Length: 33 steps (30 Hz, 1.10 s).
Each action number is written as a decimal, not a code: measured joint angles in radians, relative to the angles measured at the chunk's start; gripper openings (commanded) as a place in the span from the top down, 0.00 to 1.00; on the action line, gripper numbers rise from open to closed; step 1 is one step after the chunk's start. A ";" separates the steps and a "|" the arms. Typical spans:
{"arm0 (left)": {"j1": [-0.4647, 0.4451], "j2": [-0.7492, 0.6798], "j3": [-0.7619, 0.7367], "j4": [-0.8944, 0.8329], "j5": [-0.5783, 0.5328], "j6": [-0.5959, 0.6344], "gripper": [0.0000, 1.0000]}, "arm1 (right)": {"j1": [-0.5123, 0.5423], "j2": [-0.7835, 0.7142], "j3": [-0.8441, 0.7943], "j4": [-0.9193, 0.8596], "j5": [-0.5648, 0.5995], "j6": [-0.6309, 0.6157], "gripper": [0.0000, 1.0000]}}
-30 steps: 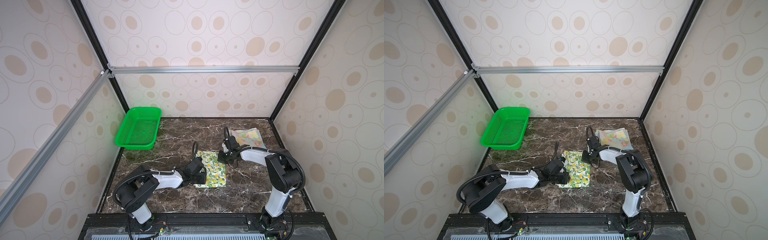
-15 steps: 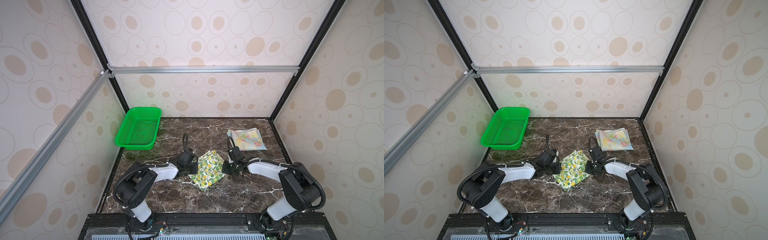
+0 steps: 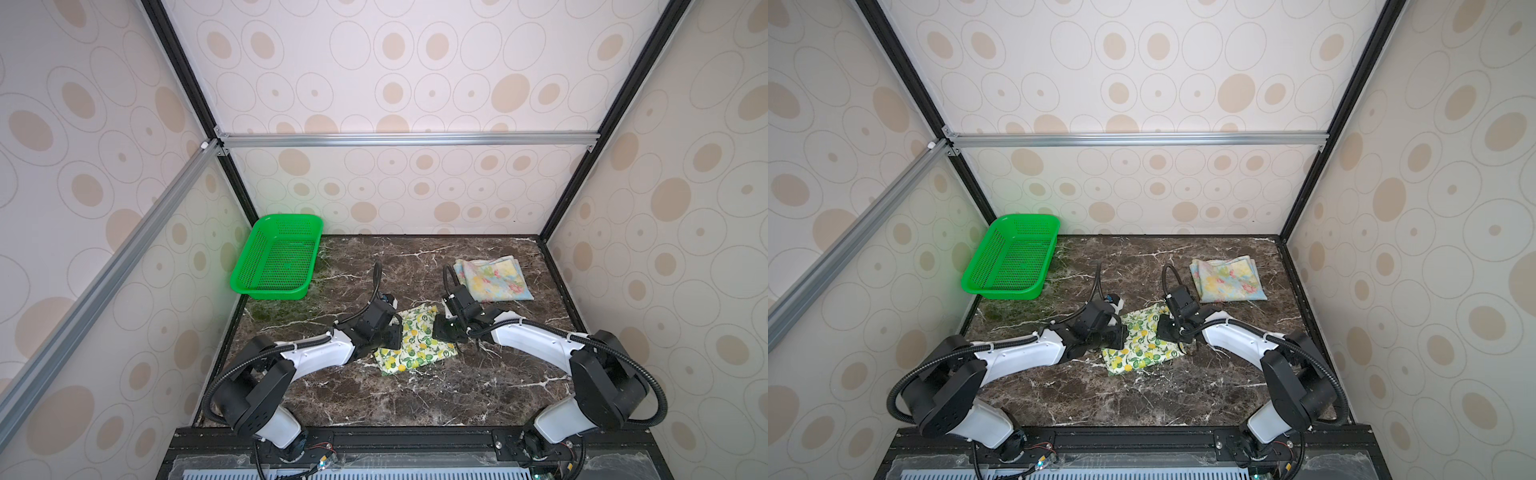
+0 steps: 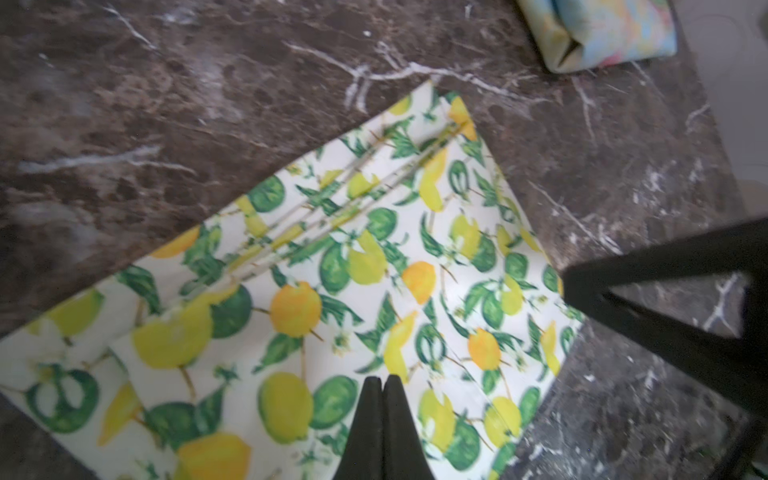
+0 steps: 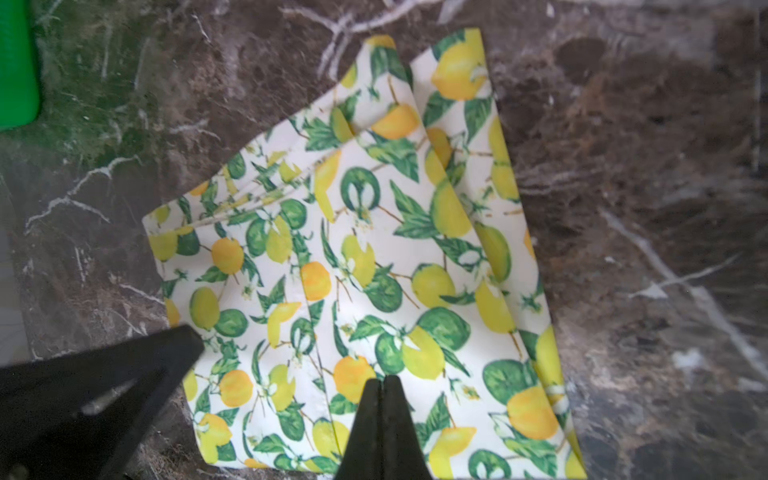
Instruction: Fold and stack the skirts
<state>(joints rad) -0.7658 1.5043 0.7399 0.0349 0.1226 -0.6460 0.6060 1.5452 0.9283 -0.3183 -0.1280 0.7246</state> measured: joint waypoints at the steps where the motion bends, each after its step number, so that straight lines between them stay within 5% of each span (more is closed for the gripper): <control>1: -0.016 -0.016 -0.020 0.002 0.006 -0.014 1.00 | -0.005 0.022 0.018 0.005 -0.003 -0.012 1.00; 11: -0.043 -0.051 -0.178 0.024 0.046 -0.109 1.00 | -0.070 0.220 0.073 0.048 -0.050 -0.060 1.00; 27: -0.003 -0.051 -0.129 -0.109 -0.066 -0.061 1.00 | -0.074 0.099 -0.090 0.108 -0.115 0.024 0.99; 31: -0.002 -0.051 -0.100 -0.131 -0.066 -0.030 1.00 | -0.079 0.044 -0.085 0.057 -0.134 0.012 0.52; 33: -0.002 -0.051 -0.082 -0.126 -0.056 -0.018 1.00 | -0.087 0.007 -0.080 0.030 -0.152 -0.011 0.45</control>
<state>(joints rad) -0.7677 1.4532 0.6579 -0.0910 0.0666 -0.6643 0.5190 1.5524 0.8478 -0.2882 -0.2798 0.7132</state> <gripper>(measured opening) 0.047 0.487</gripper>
